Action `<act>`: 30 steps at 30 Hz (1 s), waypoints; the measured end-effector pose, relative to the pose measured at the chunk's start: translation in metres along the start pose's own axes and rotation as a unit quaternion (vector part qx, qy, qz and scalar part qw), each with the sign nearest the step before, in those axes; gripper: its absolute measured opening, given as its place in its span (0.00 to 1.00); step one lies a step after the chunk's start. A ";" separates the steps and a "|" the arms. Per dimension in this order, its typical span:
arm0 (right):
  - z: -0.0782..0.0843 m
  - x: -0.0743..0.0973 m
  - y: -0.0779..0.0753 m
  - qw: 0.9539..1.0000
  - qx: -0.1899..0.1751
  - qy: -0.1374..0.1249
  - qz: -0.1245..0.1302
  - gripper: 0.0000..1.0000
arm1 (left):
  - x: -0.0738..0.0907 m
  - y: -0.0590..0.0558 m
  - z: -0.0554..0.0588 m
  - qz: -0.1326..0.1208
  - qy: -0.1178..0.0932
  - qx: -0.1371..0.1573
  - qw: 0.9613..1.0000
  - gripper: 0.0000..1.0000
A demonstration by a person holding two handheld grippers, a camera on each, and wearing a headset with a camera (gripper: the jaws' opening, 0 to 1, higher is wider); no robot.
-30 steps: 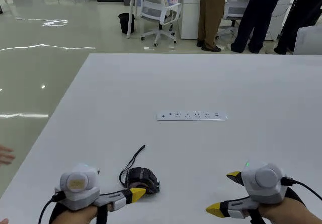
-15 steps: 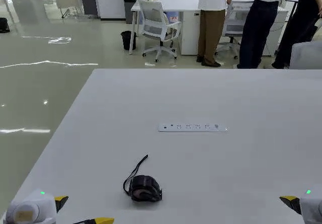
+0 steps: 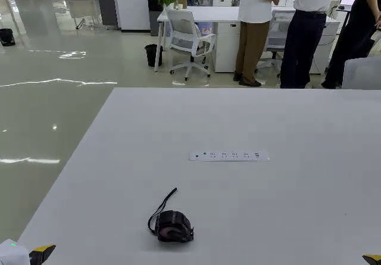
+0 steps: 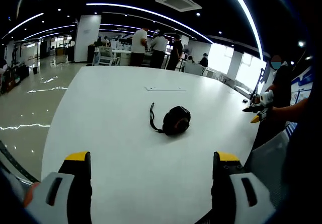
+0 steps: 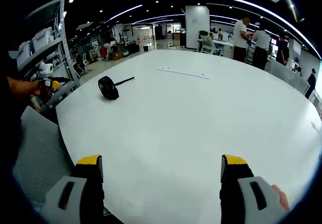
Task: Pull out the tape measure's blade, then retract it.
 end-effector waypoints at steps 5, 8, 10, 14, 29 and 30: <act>0.005 0.005 -0.001 1.000 -0.003 0.002 0.007 1.00 | 0.002 0.001 0.000 0.000 -0.002 0.003 1.000 0.99; 0.007 0.006 -0.002 1.000 -0.002 0.005 0.005 1.00 | 0.001 0.001 0.002 -0.001 -0.004 0.002 1.000 0.99; 0.008 0.007 -0.003 1.000 -0.005 0.006 0.004 0.99 | 0.001 0.002 0.002 -0.003 -0.003 0.002 1.000 0.99; 0.011 0.009 0.001 1.000 -0.004 0.016 0.002 0.94 | 0.002 0.000 0.005 0.004 0.012 0.020 1.000 0.99; 0.014 0.010 -0.006 1.000 -0.012 0.021 0.003 0.96 | -0.003 -0.003 -0.001 0.023 0.012 0.011 1.000 0.99; 0.014 0.011 -0.007 1.000 -0.015 0.020 0.003 0.96 | -0.002 -0.003 -0.002 0.025 0.012 0.012 1.000 0.99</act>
Point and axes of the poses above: the centre of the closed fingertips' face, and the gripper's own axes: x roughly backward along the fingers, y roughly to its left, z roughly out of its underside, the point moved 9 cm from there along x, roughly backward along the fingers, and after that the axes turned 1 degree about -x, right-handed, at the moved point
